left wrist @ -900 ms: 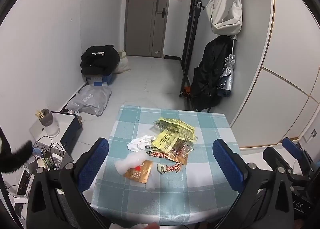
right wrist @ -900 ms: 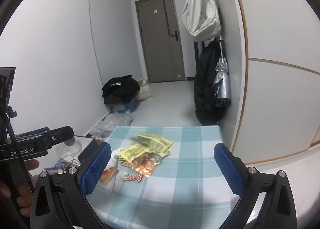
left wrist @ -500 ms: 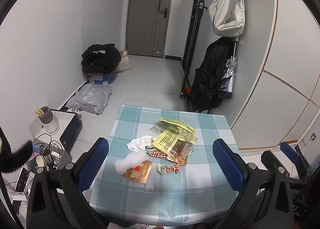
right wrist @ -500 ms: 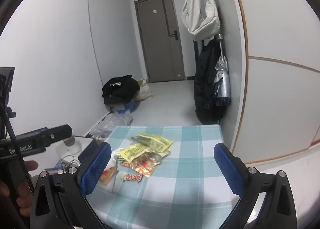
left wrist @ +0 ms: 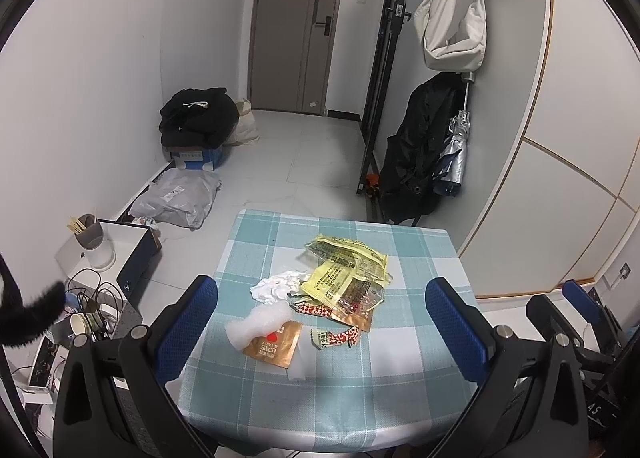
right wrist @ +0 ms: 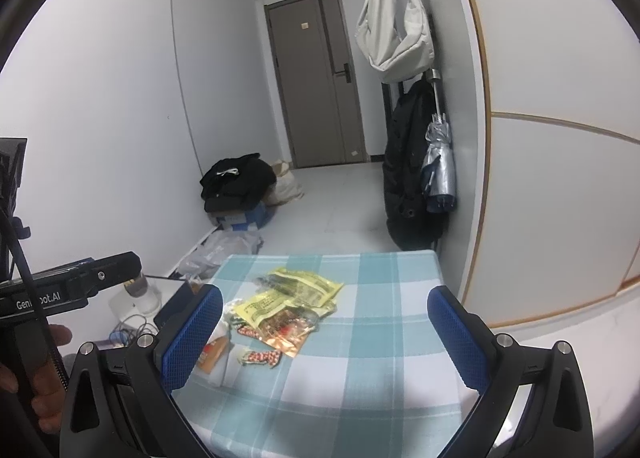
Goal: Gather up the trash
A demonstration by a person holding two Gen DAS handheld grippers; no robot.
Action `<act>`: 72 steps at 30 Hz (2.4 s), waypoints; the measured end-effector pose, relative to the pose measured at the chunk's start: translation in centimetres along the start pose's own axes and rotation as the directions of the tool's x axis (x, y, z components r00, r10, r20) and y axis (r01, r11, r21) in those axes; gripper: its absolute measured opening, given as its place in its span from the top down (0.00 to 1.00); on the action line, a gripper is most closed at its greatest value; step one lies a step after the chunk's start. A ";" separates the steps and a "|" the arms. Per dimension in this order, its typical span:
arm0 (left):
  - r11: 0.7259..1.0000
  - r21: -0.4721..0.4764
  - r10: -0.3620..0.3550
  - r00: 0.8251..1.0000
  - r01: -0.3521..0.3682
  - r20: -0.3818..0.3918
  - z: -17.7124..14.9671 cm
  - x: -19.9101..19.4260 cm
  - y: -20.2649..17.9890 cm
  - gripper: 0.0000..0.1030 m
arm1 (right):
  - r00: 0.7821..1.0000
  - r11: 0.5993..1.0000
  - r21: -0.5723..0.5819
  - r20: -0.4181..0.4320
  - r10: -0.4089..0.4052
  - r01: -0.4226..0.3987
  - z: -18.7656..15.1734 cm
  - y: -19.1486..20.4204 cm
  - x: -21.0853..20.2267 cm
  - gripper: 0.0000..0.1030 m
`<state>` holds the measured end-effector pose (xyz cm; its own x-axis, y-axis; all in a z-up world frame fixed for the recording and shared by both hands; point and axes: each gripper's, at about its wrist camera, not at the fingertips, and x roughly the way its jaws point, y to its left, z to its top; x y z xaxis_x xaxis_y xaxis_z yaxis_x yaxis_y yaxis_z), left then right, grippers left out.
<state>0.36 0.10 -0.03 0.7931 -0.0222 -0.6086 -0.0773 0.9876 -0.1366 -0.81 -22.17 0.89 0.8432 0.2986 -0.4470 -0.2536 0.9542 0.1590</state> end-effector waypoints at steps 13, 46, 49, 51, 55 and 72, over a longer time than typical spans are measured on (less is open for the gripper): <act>1.000 -0.005 0.013 1.000 -0.013 0.012 -0.1 0.0 0.1 0.01 | 1.000 1.000 0.006 -0.006 0.001 -0.001 0.1 -0.2 0.1 0.00; 0.999 -0.033 -0.009 1.000 0.009 0.004 -0.4 0.6 0.9 0.01 | 1.000 1.000 0.003 -0.028 -0.008 0.008 -0.5 0.0 0.8 0.00; 0.999 -0.030 -0.022 1.000 0.022 -0.008 -0.4 0.9 1.1 0.01 | 0.999 1.000 0.004 -0.034 -0.010 0.010 -0.5 -0.1 1.3 0.00; 0.999 -0.031 -0.026 1.000 0.025 -0.013 -0.4 1.1 1.3 0.01 | 0.999 1.000 0.002 -0.037 -0.013 0.013 -0.6 -0.1 1.4 0.00; 0.999 -0.036 -0.026 0.999 0.025 -0.033 -0.4 2.0 1.8 0.01 | 0.998 1.000 0.000 -0.054 -0.016 0.016 -0.8 -0.1 2.3 0.00; 0.983 -0.006 -0.177 0.948 0.182 -0.265 -0.5 10.0 6.4 0.03 | 0.979 0.999 0.032 -0.201 0.039 -0.033 -2.6 -0.6 8.5 0.00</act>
<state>7.44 6.08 -7.38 0.6051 -0.2368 -0.7601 0.0649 0.9662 -0.2493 5.31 -20.14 -5.32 0.7201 0.3333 -0.6086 -0.2657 0.9427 0.2019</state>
